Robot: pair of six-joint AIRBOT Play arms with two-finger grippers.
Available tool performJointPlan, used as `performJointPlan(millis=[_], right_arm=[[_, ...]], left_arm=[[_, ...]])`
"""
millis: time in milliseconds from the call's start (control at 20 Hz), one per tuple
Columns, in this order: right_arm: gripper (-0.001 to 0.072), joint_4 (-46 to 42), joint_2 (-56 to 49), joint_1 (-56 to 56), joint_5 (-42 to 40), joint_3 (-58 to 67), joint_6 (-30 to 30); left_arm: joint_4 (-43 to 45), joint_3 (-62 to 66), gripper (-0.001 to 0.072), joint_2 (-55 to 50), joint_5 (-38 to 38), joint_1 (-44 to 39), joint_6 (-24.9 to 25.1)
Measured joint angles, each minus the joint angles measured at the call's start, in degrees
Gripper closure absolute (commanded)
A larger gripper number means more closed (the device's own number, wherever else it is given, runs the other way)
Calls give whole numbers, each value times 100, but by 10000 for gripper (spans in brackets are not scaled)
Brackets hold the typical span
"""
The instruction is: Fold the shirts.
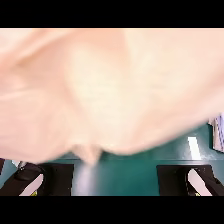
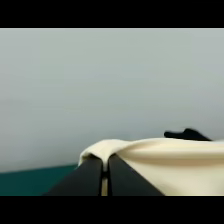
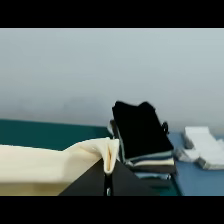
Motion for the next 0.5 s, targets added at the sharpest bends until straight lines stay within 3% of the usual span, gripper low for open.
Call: performJointPlan(millis=[300,500], right_arm=[[696,-55,-1165,122,688,-1185,151],[695,-107,-2260,496,647,-1930,170]], left_arm=[[20,-881,683,-1589,-1266,0,203],[70,-1467,683,-2876,-1414,4,356]])
